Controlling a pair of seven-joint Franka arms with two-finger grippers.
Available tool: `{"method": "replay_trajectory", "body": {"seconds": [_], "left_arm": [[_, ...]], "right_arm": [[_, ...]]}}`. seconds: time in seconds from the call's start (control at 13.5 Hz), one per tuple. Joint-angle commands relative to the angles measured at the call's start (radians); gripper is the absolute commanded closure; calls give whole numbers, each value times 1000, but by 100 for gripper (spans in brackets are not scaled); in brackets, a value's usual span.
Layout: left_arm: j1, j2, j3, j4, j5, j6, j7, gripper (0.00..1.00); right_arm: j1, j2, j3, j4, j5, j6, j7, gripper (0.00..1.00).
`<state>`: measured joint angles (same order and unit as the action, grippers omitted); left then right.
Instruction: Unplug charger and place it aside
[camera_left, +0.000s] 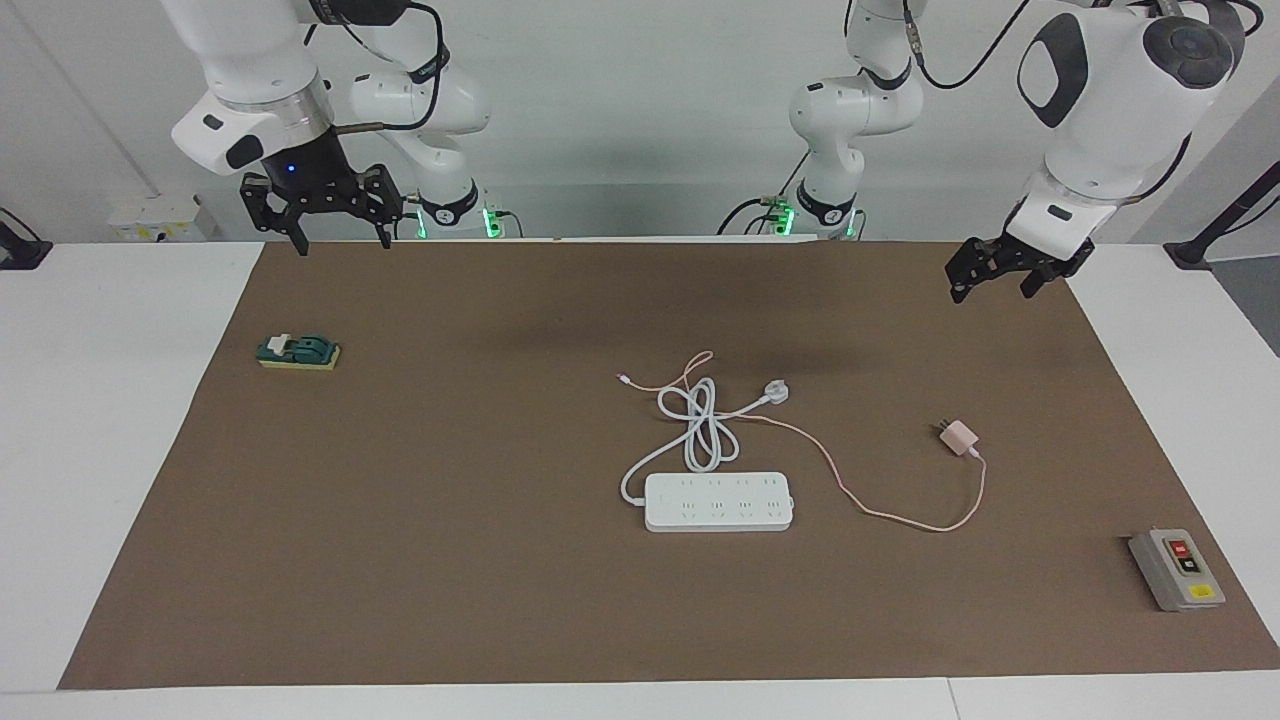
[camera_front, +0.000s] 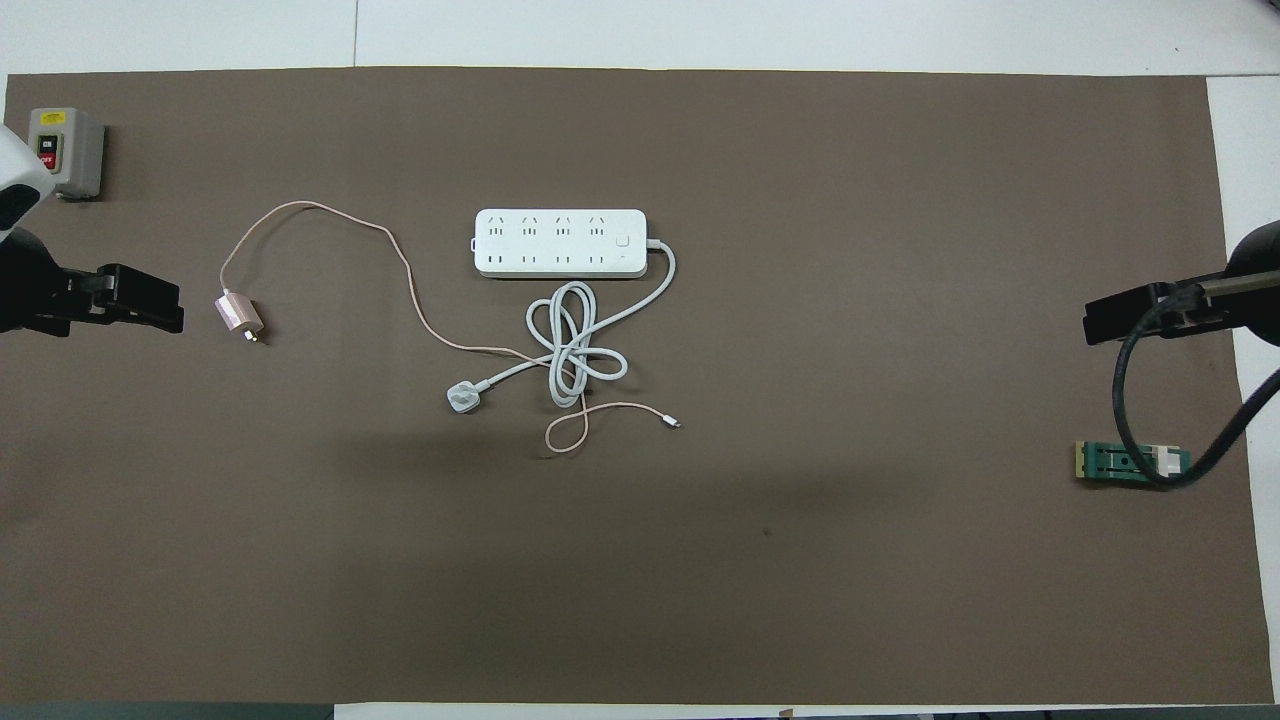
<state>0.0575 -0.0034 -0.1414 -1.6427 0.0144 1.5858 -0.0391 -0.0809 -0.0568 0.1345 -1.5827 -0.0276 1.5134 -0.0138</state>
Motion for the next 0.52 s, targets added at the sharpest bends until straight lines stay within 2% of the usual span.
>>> {"method": "replay_trajectory", "body": {"seconds": [0.0, 0.44], "left_arm": [[-8, -20, -3, -29, -11, 19, -11, 0], [2, -32, 9, -51, -11, 17, 24, 0]], "right_arm": [[-14, -24, 17, -31, -2, 19, 41, 0], [-13, -28, 16, -31, 26, 14, 38, 0]]}}
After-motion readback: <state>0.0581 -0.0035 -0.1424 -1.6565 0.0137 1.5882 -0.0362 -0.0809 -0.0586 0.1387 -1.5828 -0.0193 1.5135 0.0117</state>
